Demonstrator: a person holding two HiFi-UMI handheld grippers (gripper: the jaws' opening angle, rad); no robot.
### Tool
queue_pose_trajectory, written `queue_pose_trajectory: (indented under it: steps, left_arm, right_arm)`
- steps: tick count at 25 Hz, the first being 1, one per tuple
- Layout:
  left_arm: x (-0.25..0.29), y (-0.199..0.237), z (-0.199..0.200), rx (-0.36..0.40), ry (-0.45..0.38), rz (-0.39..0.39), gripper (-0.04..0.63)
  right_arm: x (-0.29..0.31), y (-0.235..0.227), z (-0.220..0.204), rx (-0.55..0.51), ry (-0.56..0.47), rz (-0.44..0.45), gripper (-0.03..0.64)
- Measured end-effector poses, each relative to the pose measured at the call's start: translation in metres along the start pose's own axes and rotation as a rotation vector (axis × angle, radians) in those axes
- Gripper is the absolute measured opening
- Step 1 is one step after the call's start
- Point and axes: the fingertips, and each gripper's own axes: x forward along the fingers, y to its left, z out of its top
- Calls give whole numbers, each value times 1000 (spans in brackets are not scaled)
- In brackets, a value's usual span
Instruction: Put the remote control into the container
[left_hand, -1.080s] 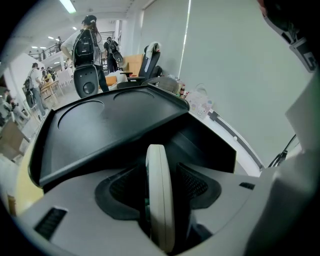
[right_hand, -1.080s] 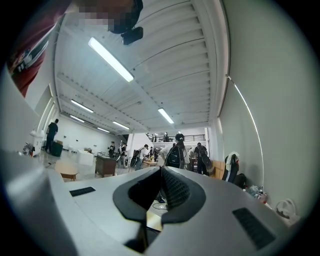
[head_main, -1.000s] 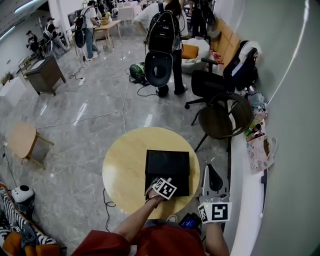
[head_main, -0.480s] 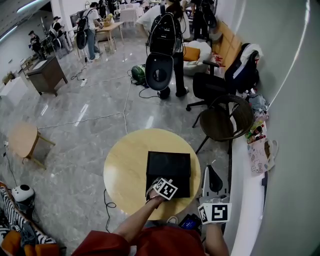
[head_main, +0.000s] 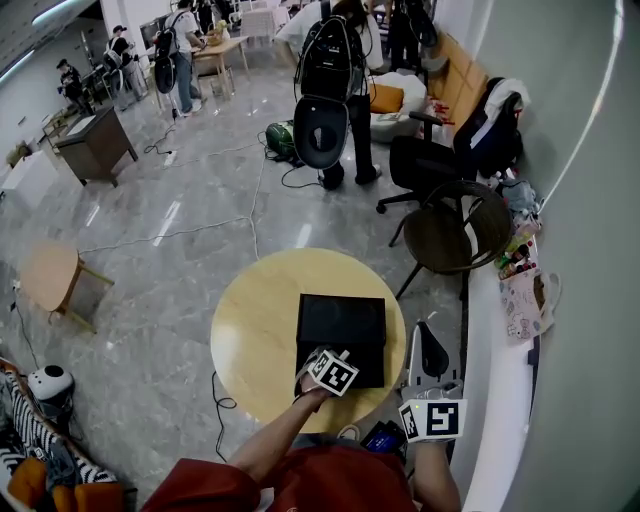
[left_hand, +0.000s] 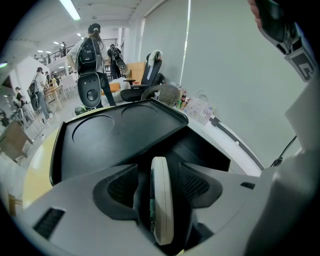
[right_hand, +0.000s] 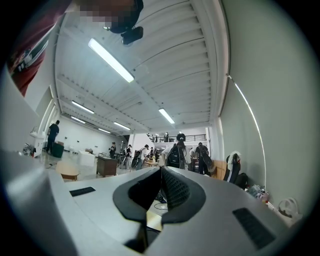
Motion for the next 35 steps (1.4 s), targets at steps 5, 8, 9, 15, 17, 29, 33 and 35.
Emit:
queue_pose_trajectory:
  steps: [5,8,9,15,17,29,33,35]
  left_arm:
    - [-7,4,0,6,-23,24,237]
    - [-13,7,1,9,-46,48,238]
    - [-15,8,4,8,-58,56,238]
    - [-43,9,31,1,-156,67,237]
    - [-54,8,40,-10,-195,67,238]
    - [-116,13,94,-78,-467,115,236]
    - [-149,13,111,-90,-547,122,236]
    - [-162,13,119,-97,-594,124,236]
  right_arm:
    - [1,4,-1,0,0,5,23]
    - [2,5,-1,-3,1,8,23]
    - [2,4,0,-2,1,8,23]
    - [2,4,0,1,-1,9,23]
    - [2,5,0,1,-1,10,23]
    - [4,8,0,6,-5,15,23]
    - [5,12,1,7,-8,17,23]
    - [5,13,0,7,-10,17,23]
